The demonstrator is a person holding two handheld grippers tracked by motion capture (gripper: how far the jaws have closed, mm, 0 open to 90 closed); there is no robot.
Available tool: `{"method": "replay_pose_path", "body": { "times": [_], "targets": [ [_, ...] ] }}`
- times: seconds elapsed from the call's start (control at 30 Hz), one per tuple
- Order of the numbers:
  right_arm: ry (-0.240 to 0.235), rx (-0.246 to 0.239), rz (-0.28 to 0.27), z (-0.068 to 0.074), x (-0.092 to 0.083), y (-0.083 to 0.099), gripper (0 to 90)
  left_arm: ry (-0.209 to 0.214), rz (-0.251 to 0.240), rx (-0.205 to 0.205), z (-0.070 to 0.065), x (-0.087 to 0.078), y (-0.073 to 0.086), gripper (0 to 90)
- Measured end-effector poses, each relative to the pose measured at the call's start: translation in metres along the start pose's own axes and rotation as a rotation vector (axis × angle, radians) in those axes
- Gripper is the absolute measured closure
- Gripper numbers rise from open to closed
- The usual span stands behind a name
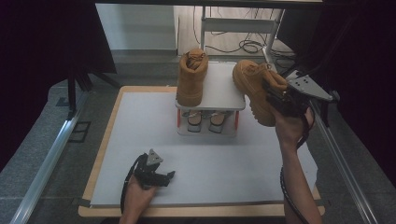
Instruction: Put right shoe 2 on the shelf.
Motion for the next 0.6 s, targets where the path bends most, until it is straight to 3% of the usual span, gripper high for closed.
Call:
{"method": "replay_pose_path", "body": {
  "times": [0.33,0.6],
  "targets": [
    [-0.031,-0.017,0.007,0.022,0.025,-0.004,54.4,0.0,-0.001,0.0,0.0,0.0,0.0,13.1],
    [-0.045,-0.023,0.009,0.032,0.044,-0.003,54.3,0.0,0.0,0.0,0.0,0.0,0.0,13.1]
  ]
}}
Point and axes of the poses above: each handheld gripper's, and its own axes: x roughly forward along the jaws, y roughly out of its underside, z roughly to its left, the point moved 10 cm from there along x, roughly forward along the jaws, and after that the axes turned 1 degree about x, right-handed, at the moved point
